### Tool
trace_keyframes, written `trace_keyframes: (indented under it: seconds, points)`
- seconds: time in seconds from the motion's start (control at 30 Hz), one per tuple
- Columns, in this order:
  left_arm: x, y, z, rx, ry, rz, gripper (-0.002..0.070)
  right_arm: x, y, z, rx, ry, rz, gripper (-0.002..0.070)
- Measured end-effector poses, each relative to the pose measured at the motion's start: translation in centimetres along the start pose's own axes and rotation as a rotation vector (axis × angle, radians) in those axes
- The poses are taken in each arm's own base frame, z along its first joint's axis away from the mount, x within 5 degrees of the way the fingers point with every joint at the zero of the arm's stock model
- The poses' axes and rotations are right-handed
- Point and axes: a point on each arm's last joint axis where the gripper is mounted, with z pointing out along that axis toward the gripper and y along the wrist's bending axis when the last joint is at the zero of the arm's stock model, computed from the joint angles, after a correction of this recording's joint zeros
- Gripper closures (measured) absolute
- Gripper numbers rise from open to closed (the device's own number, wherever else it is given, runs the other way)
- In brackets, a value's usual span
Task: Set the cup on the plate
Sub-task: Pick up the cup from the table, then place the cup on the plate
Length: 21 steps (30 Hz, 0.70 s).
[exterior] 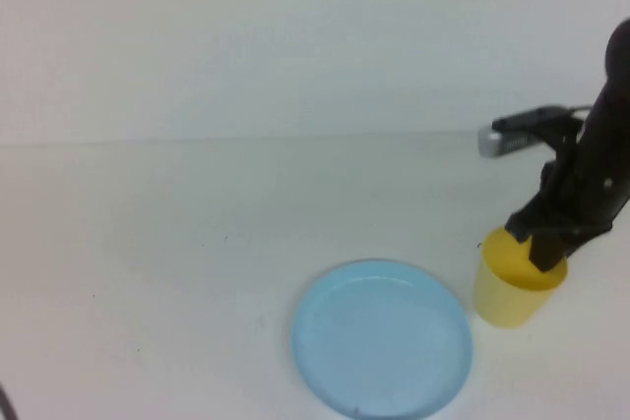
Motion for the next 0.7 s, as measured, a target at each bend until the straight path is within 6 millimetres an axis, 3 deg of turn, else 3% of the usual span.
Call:
trace_keyframes:
  seconds: [0.17,0.3,0.43,0.5,0.7]
  points:
    - [5.0,-0.6,0.0,-0.023,0.023,-0.043,0.0675,-1.1,2.9,-4.6,0.004,-0.087,-0.079,0.0646]
    - [7.7,-1.0,1.1,-0.069,0.015,-0.13,0.0675,-2.2,8.6,-5.5,-0.009,-0.127,-0.214,0.0646]
    - [8.8,-1.2,1.8,-0.098,0.005,-0.151,0.0675,-3.1,13.6,-3.3,-0.017,-0.105,-0.302,0.0647]
    - [8.8,-1.3,1.9,-0.094,-0.004,-0.155,0.0675,-3.5,14.8,-1.7,-0.004,-0.069,-0.323,0.0647]
    - [8.5,-1.4,1.9,-0.082,-0.035,-0.153,0.0675,-4.4,14.4,2.5,0.064,0.03,-0.302,0.0647]
